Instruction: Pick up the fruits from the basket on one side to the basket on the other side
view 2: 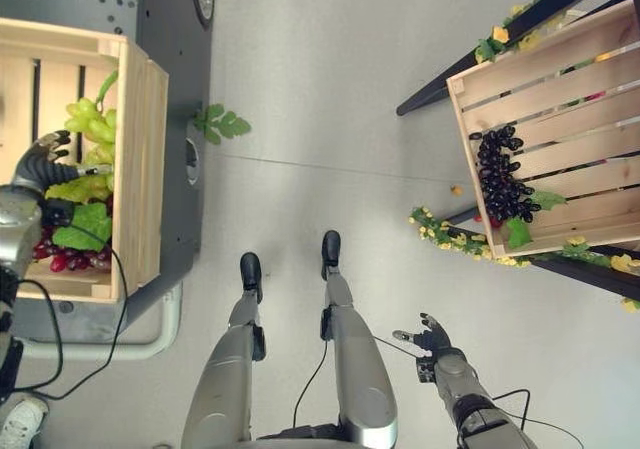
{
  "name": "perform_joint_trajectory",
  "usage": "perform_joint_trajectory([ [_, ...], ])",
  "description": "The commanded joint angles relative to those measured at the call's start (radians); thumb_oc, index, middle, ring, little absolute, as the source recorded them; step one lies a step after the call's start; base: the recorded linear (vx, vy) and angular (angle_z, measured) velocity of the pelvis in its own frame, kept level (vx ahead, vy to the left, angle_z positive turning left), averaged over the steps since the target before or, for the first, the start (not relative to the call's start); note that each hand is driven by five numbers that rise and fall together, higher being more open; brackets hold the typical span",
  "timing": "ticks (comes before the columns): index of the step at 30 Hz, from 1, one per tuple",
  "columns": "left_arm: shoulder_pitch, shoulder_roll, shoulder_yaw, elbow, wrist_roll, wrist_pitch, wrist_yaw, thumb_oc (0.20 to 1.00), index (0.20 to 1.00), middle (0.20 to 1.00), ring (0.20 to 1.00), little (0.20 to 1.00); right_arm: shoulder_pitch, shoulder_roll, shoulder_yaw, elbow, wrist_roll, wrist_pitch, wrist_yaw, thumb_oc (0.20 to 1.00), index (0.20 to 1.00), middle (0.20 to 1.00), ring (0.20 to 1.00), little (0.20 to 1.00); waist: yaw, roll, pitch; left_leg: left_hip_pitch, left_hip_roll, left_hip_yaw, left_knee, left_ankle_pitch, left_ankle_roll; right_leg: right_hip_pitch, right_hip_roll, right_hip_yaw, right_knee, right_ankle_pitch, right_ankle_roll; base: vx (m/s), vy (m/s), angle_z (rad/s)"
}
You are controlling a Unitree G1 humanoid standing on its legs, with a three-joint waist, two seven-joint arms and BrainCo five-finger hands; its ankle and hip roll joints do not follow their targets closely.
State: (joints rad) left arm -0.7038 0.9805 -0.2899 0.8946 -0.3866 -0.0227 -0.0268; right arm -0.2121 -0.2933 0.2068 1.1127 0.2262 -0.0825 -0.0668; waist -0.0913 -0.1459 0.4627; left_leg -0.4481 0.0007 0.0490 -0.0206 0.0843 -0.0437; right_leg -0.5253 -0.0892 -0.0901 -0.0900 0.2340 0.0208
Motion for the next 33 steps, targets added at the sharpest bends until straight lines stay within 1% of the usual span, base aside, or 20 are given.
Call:
perform_joint_trajectory([
  [1,0.035,0.049,0.042,-0.025,-0.03,-0.031,-0.015,1.0,1.0,1.0,1.0,1.0,0.062,-0.054,-0.015,-0.006,0.001,0.004,0.003,1.0,1.0,1.0,1.0,1.0,0.005,0.039,-0.009,-0.041,-0.023,-0.05,-0.067,0.059,0.012,-0.008,-0.008,0.005,0.003,0.006,0.14,0.0,0.0,0.0],
  [7,0.11,0.097,0.089,-0.106,-0.071,-0.045,-0.012,1.0,1.0,1.0,1.0,1.0,0.081,-0.056,-0.02,-0.027,-0.004,0.003,0.008,1.0,1.0,1.0,1.0,1.0,0.011,0.047,-0.006,-0.042,-0.026,-0.05,-0.067,0.061,0.012,-0.008,-0.009,0.001,0.003,0.006,0.14,0.0,0.0,0.0],
  [10,0.125,0.107,0.1,-0.115,-0.074,-0.047,-0.011,1.0,1.0,1.0,1.0,1.0,0.083,-0.057,-0.02,-0.03,-0.005,0.002,0.009,1.0,1.0,1.0,1.0,1.0,0.013,0.049,-0.006,-0.043,-0.026,-0.051,-0.067,0.061,0.012,-0.008,-0.009,0.001,0.003,0.006,0.14,0.0,0.0,0.0],
  [13,0.175,0.137,0.12,-0.149,-0.07,-0.053,-0.018,1.0,1.0,1.0,1.0,1.0,0.087,-0.062,-0.026,-0.045,-0.006,0.0,0.011,1.0,1.0,1.0,1.0,1.0,0.018,0.053,-0.004,-0.041,-0.026,-0.052,-0.067,0.062,0.012,-0.007,-0.011,0.0,0.003,0.006,0.141,0.0,0.0,0.0],
  [18,0.238,0.147,0.163,-0.176,-0.085,-0.058,-0.02,1.0,1.0,1.0,1.0,1.0,0.09,-0.066,-0.029,-0.052,-0.011,0.0,0.012,1.0,1.0,1.0,1.0,1.0,0.024,0.059,-0.001,-0.037,-0.027,-0.052,-0.067,0.061,0.012,-0.004,-0.012,-0.002,0.003,0.005,0.141,0.0,0.0,0.0],
  [23,0.218,0.133,0.168,-0.178,-0.084,-0.067,0.007,1.0,1.0,1.0,1.0,1.0,0.085,-0.063,-0.027,-0.052,-0.01,-0.003,0.009,1.0,1.0,1.0,1.0,1.0,0.024,0.056,0.002,-0.036,-0.026,-0.054,-0.067,0.061,0.012,-0.004,-0.011,-0.005,0.003,0.004,0.141,0.0,0.0,0.0],
  [25,0.179,0.112,0.161,-0.165,-0.074,-0.071,0.033,1.0,1.0,1.0,1.0,1.0,0.08,-0.061,-0.023,-0.048,-0.008,-0.006,0.006,1.0,1.0,1.0,1.0,1.0,0.021,0.05,0.002,-0.038,-0.025,-0.055,-0.067,0.06,0.011,-0.006,-0.01,-0.005,0.003,0.002,0.14,0.0,-0.004,0.02],
  [31,0.058,0.088,0.095,-0.139,0.047,-0.07,0.083,1.0,1.0,1.0,1.0,1.0,0.067,-0.059,-0.014,-0.036,-0.005,-0.01,-0.004,1.0,1.0,1.0,1.0,1.0,0.013,0.035,0.004,-0.043,-0.022,-0.055,-0.067,0.059,0.011,-0.008,-0.01,-0.004,0.003,0.002,0.14,0.0,-0.002,0.01],
  [33,0.034,0.081,0.082,-0.136,0.064,-0.07,0.09,1.0,1.0,1.0,1.0,1.0,0.067,-0.059,-0.012,-0.035,-0.003,-0.011,-0.003,1.0,1.0,1.0,1.0,1.0,0.01,0.033,0.004,-0.044,-0.022,-0.053,-0.067,0.059,0.011,-0.01,-0.01,-0.004,0.003,0.002,0.141,0.0,0.0,0.0],
])
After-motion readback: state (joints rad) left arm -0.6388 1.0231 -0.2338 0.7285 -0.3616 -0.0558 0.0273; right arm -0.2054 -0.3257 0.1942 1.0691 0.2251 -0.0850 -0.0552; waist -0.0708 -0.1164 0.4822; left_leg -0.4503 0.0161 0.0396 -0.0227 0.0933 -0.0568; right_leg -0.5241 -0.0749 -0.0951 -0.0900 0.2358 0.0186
